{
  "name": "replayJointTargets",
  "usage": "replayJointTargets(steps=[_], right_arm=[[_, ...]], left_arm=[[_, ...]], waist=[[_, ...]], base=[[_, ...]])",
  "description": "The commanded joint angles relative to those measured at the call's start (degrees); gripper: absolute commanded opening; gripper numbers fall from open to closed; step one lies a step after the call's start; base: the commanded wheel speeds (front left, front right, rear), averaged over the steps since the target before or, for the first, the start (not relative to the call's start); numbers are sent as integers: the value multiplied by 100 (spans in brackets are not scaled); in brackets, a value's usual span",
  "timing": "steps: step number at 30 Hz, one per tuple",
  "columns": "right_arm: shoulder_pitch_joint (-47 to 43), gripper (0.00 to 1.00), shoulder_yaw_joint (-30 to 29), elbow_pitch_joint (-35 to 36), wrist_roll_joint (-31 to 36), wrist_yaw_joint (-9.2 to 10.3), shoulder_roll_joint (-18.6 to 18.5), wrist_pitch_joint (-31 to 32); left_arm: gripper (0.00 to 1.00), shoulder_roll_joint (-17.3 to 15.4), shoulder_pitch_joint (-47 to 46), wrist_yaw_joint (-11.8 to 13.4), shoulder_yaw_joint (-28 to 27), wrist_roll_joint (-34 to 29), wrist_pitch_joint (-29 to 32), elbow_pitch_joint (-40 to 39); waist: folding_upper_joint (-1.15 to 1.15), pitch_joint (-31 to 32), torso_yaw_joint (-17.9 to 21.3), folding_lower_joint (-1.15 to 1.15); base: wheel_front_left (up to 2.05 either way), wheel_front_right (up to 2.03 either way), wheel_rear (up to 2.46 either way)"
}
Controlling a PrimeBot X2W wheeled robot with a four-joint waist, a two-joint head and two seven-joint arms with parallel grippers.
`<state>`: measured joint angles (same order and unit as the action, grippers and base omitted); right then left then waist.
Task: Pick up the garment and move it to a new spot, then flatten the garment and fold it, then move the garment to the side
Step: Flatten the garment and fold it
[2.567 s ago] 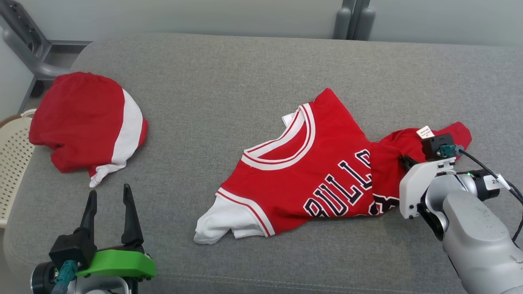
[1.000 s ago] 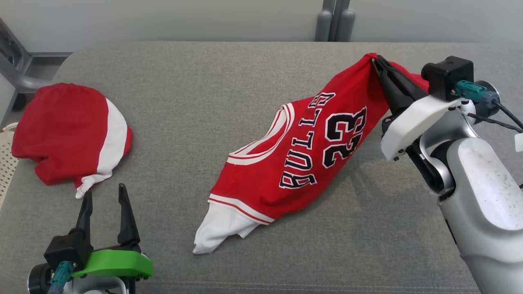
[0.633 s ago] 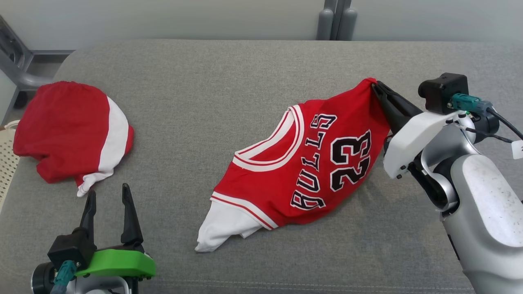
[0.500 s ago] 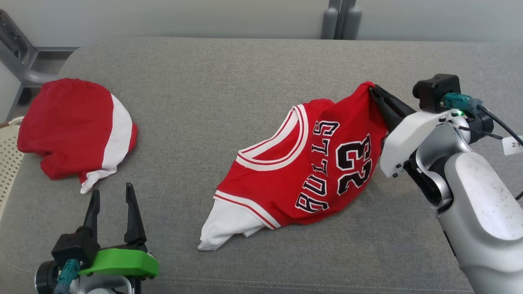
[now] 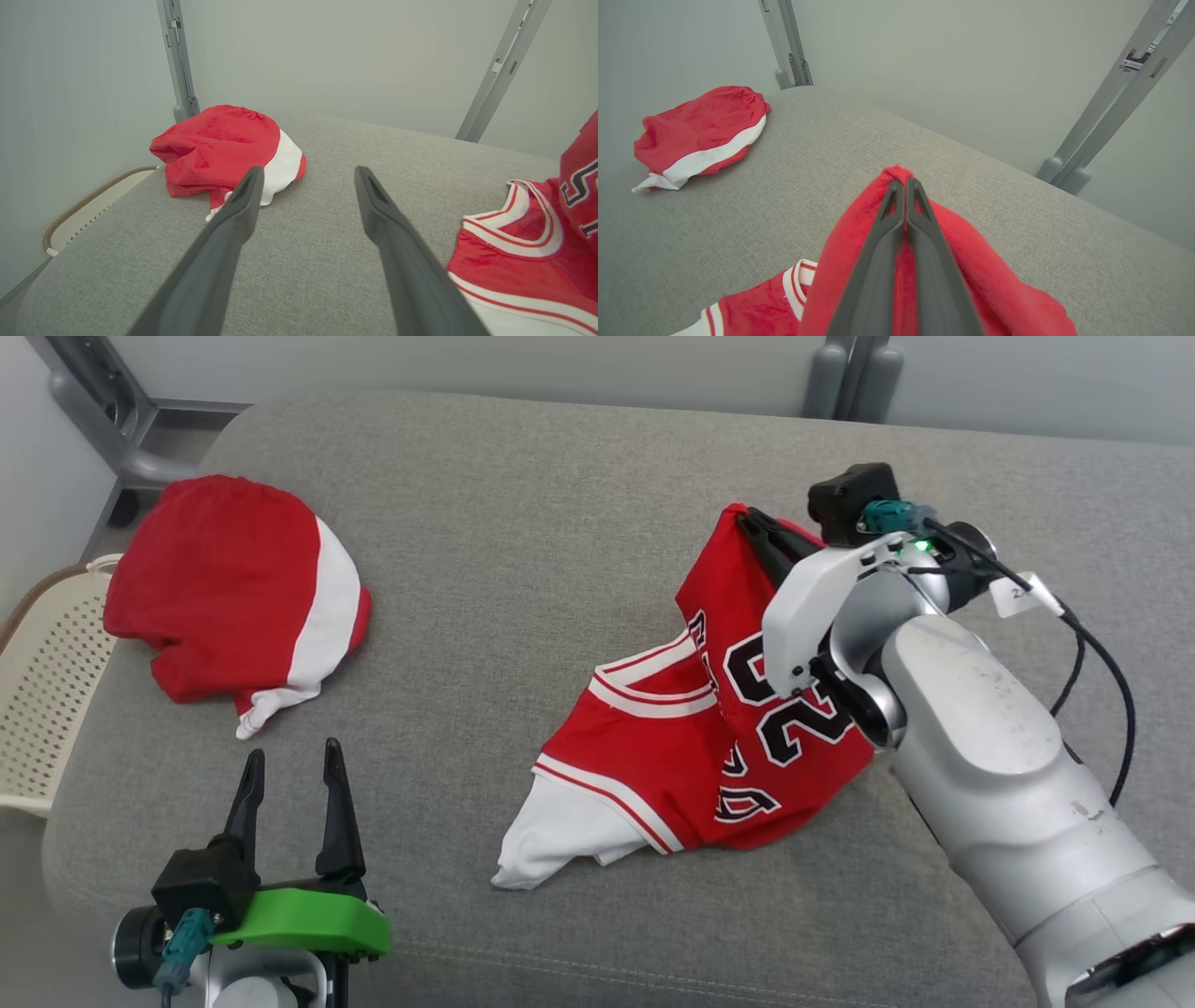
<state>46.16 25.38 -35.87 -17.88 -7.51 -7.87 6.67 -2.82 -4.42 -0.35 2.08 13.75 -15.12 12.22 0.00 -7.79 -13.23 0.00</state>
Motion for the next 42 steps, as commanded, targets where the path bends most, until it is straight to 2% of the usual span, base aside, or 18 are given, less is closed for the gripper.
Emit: replayJointTargets(steps=[1, 7, 13, 16, 24, 30, 36, 42], right_arm=[[75, 0, 58, -115, -7, 4, 36, -70], [462, 0, 478, -1303, -113, 4, 306, -631], [640, 0, 895, -2038, -346, 4, 459, -1227], [738, 100, 1118, -2389, -543, 4, 478, -1480], [794, 100, 1189, -2476, -1076, 4, 482, -2038], [595, 100, 1085, -2320, -1212, 4, 149, -2169], [290, 100, 681, -2145, -1289, 4, -381, -2190], [-89, 100, 341, -2129, -1306, 4, -618, -2191]], left_arm=[[100, -14, -104, -1, 22, 24, -4, 9], [100, -12, -189, 21, 258, 81, -4, 65], [100, -13, -277, 29, 385, 115, -4, 161], [100, -13, -304, 43, 401, 99, -4, 179], [100, -13, -155, 33, 271, 19, -4, 133], [100, -13, -102, 21, 226, -20, -4, 79], [100, -14, -44, 4, 132, -59, -4, 15], [100, -13, -20, -13, 83, -85, -4, -18]], waist=[[0, -46, -98, 0], [0, -116, -326, 0], [0, -136, -468, 0], [0, -111, -482, 0], [0, 5, -239, 0], [0, 61, -93, 0], [0, 70, 34, 0], [0, 18, 109, 0]], base=[[0, 0, 0], [0, 0, 0], [0, 0, 0], [0, 0, 0], [0, 0, 0], [0, 0, 0], [0, 0, 0], [0, 0, 0]])
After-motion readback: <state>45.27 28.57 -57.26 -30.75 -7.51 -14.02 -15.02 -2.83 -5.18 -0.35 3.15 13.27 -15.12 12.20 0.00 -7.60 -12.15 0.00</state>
